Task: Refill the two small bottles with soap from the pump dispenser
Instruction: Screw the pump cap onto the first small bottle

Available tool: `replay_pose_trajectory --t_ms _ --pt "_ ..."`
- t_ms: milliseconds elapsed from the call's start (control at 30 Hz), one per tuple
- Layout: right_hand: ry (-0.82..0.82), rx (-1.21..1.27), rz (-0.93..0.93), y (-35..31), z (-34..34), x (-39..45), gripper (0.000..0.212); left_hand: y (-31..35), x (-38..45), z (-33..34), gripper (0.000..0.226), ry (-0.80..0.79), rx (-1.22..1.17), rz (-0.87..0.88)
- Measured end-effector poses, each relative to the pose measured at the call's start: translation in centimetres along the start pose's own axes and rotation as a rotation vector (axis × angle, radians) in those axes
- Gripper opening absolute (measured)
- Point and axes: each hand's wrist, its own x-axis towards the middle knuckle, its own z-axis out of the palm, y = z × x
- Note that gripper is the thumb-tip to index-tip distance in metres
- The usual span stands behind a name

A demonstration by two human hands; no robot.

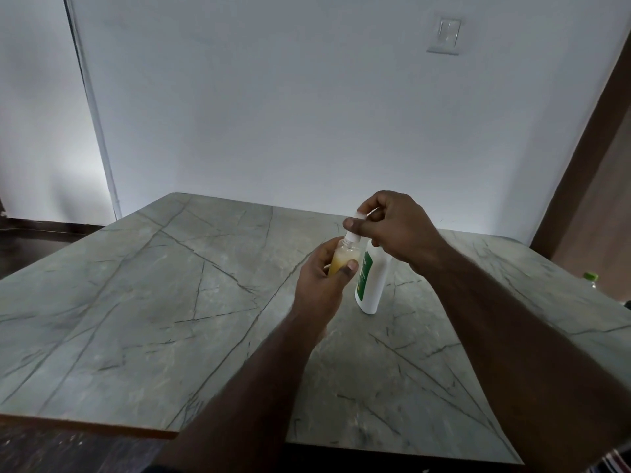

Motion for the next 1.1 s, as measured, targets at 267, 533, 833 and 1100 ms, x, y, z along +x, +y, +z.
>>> replay_pose_trajectory --t_ms 267,533,833,1100 --pt "-0.046 0.059 0.004 -0.2 0.1 -0.2 0.021 -0.1 0.0 0.1 0.034 0.008 -0.028 0.044" --pt "-0.199 0.209 0.024 -0.5 -0.5 -0.3 0.039 0.1 0.0 -0.3 0.039 -0.006 -0.060 0.054" --pt "0.054 0.093 0.029 -1.1 1.6 -0.6 0.038 0.2 0.0 0.0 0.043 0.074 -0.066 0.097" --pt "-0.124 0.284 0.054 -1.2 -0.4 -0.8 0.038 1.0 0.1 -0.4 0.034 -0.025 -0.112 0.077"
